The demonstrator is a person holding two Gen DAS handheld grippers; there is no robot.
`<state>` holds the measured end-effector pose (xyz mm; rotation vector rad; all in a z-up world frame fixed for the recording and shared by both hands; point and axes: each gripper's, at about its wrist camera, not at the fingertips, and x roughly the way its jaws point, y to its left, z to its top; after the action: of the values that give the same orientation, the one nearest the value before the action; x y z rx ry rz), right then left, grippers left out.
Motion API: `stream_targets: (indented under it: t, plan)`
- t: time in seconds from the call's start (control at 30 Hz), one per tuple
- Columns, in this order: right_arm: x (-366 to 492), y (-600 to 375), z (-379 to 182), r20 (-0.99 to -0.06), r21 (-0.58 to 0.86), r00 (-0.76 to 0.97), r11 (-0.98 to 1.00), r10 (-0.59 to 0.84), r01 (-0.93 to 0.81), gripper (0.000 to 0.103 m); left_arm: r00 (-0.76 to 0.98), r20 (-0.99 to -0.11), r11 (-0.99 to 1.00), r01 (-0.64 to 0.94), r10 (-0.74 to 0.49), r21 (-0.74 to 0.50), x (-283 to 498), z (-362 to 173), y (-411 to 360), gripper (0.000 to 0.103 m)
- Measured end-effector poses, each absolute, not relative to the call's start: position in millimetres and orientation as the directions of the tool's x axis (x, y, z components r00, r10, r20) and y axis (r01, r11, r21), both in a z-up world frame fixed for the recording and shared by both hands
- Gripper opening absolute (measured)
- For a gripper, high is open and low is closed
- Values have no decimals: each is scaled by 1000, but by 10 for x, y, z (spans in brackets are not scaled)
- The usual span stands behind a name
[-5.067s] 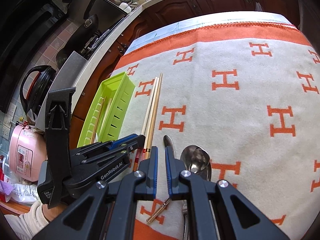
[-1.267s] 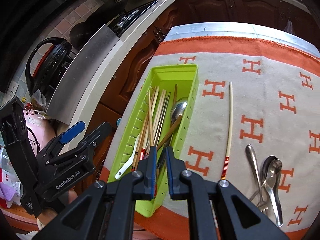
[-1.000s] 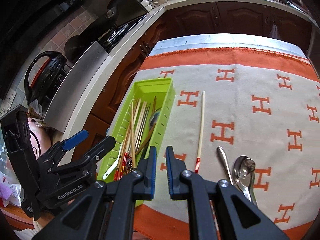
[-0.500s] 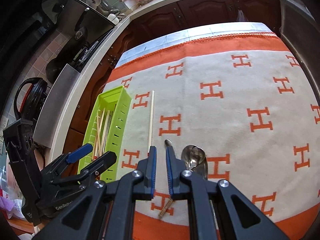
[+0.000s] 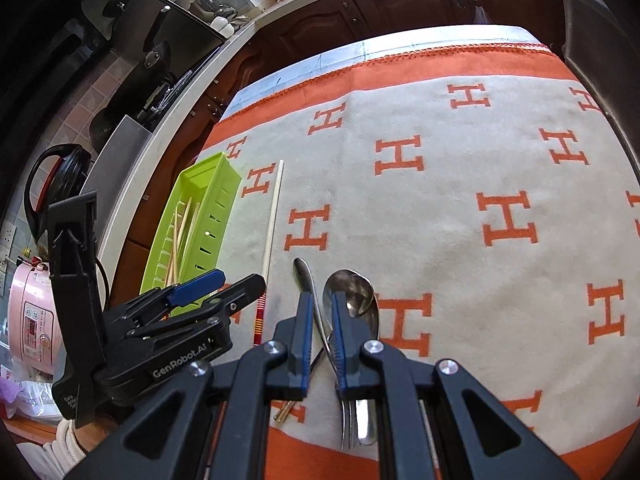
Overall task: Organize utensils
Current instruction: 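Move both tools back over the last chopstick, spoons and fork, then grasp the red-banded bamboo chopstick with the left tool while the right tool grasps the silver fork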
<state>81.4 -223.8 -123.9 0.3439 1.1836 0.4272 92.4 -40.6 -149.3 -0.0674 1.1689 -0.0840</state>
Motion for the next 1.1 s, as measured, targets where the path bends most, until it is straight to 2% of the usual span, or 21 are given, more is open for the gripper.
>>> stream_targets:
  t: [0.2,0.47,0.53,0.57,0.6,0.7,0.93,1.0,1.1]
  plan:
    - [778,-2229,-1306,-804,482,295,856,516,-184,10,360,-931,998,5,-63,-66,1004,-1669,-442,52]
    - [741,-2145,-1365,-811,466,266,850,521,-247,10,406,-914,1000,18,9,18,1033,-1726,-560,51]
    - [730,-2123,-1386,-815,462,256,850,520,-254,10,416,-909,1000,17,8,17,1036,-1719,-554,46]
    - [726,-2118,-1401,-817,461,250,849,519,-257,10,432,-902,1000,12,12,19,1035,-1712,-554,35]
    - [723,-2112,-1416,-819,460,245,849,519,-260,10,437,-900,1000,14,10,18,1036,-1706,-551,19]
    - [714,-2105,-1467,-825,459,226,848,518,-265,10,440,-898,1000,17,-2,7,1039,-1700,-535,5]
    - [703,-2037,-1530,-846,436,181,846,502,-306,10,442,-896,999,13,-42,-41,980,-1675,-430,3]
    - [706,-1999,-1547,-859,416,168,850,484,-324,20,438,-898,999,14,-47,-46,966,-1674,-416,3]
    - [688,-1944,-1556,-867,395,164,849,471,-352,21,431,-901,998,14,-60,-60,938,-1652,-382,3]
